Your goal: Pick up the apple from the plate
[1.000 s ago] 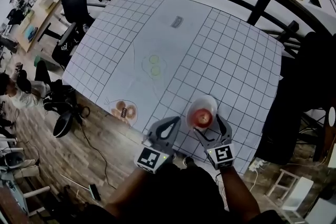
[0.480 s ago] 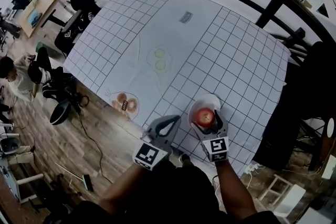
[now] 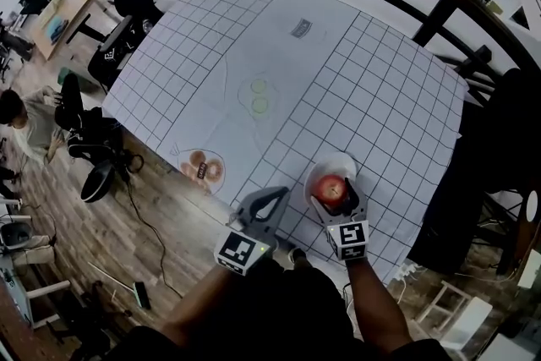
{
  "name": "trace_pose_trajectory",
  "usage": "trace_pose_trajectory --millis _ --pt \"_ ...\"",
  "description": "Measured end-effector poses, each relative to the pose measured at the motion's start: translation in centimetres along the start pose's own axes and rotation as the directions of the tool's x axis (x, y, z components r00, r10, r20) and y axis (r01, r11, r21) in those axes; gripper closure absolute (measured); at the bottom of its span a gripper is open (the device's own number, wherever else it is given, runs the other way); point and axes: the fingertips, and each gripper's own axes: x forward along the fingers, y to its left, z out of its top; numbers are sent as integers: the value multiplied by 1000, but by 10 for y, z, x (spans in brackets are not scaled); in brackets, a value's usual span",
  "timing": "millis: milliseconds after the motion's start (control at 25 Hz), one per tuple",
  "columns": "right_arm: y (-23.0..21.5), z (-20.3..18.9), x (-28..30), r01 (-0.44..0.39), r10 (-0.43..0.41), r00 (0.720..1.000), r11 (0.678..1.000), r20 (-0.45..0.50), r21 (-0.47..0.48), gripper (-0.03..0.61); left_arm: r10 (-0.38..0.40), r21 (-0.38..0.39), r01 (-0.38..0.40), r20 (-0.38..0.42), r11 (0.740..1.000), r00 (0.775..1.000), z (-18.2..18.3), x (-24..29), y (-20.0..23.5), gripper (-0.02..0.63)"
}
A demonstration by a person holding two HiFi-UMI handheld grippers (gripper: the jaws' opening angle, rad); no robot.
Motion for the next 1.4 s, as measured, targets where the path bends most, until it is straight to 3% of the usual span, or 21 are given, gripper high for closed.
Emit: trace_pose_trajectory --millis 400,880,1000,1120,1400 --pt "-3 13 -7 16 -17 999 1000 28 27 156 3 5 -3 3 1000 1000 3 -1 2 591" --pt "-6 105 -55 68 -67 978 998 196 1 156 -25 24 24 59 999 998 34 -2 -4 591" --pt "-6 136 -70 84 -77 962 996 260 -14 156 -44 129 35 67 991 997 49 -3 -11 591" --pt "-2 165 -88 100 -83 946 994 313 -37 156 -71 262 53 61 964 996 66 -4 -25 591" --pt "3 200 -119 160 -147 899 987 412 4 156 -115 173 88 154 981 981 99 4 -26 591"
